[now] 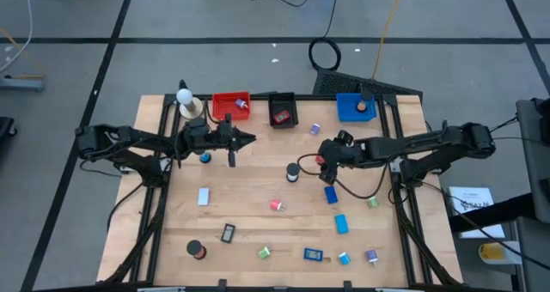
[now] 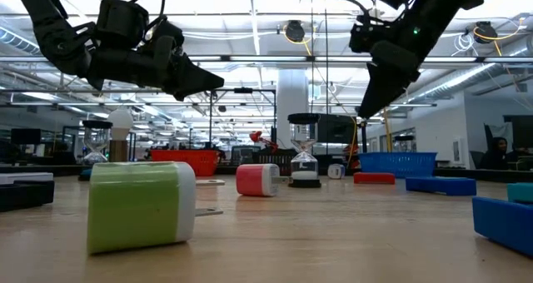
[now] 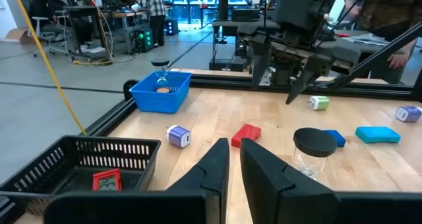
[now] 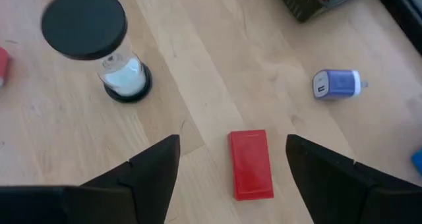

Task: Pick & Place Office items
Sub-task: Put the red digital timer into the black bin

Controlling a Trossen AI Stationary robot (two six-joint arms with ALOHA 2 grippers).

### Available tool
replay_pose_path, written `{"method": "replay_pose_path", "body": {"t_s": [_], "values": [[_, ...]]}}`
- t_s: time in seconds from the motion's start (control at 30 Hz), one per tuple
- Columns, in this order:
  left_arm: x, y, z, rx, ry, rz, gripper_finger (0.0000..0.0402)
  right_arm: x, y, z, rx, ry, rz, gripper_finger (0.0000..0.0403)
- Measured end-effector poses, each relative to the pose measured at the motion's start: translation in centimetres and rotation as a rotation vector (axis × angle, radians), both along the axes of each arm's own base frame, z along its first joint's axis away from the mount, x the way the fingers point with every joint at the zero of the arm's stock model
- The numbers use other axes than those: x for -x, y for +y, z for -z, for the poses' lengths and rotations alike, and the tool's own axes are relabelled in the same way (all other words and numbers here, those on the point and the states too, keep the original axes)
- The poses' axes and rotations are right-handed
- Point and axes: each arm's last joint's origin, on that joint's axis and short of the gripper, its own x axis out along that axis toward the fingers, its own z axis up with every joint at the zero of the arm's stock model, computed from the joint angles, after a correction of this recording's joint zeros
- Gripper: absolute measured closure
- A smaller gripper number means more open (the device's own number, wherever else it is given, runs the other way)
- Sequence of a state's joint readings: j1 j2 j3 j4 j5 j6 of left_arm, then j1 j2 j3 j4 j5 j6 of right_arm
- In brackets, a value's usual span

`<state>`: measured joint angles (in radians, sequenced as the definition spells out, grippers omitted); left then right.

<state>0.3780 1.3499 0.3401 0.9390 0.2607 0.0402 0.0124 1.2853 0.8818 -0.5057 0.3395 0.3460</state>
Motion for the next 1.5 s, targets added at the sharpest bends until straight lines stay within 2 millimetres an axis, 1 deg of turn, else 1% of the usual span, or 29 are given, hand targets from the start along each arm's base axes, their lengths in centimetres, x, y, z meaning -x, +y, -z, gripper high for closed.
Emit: {"method": "replay_pose_path", "body": {"t_s": [0.13,0.2,0.3,0.4,0.73,0.9,0.97,1.13,1.37,1.5], "values": [[0.0,0.0,0.0,0.0,-0.001,0.0,0.0355,0.2,0.0,-0.3,0.011,-0.002,-0.017,0.0121],[0.0,0.0,0.0,0.0,-0.001,0.0,0.0355,0.2,-0.4,-0.3,0.019,-0.003,-0.017,0.012],[0.0,0.0,0.0,0.0,-0.001,0.0,0.0355,-0.1,-1.3,0.5,0.027,0.028,0.003,0.012],[0.0,0.0,0.0,0.0,-0.001,0.0,0.0355,-0.2,-2.0,1.4,-0.013,0.084,-0.012,0.012],[0.0,0.0,0.0,0.0,-0.001,0.0,0.0355,0.0,-5.0,2.0,0.003,0.144,0.011,0.0122],[0.0,0.0,0.0,0.0,0.0,0.0,0.0355,-0.6,-6.2,3.2,-0.074,0.143,-0.01,0.0123],[0.0,0.0,0.0,0.0,-0.001,0.0,0.0355,-1.0,-6.4,3.6,-0.064,0.146,-0.02,0.0123],[0.0,0.0,0.0,0.0,-0.001,0.0,0.0355,-1.1,-7.0,4.3,-0.069,0.168,-0.009,0.0122],[0.0,0.0,0.0,-0.001,-0.001,0.0,0.0355,-1.2,-7.4,5.0,-0.12,0.175,-0.014,0.0093],[0.0,0.0,0.0,0.0,-0.001,0.0,0.0355,-1.3,-7.5,5.4,-0.115,0.202,-0.033,0.0089]]}}
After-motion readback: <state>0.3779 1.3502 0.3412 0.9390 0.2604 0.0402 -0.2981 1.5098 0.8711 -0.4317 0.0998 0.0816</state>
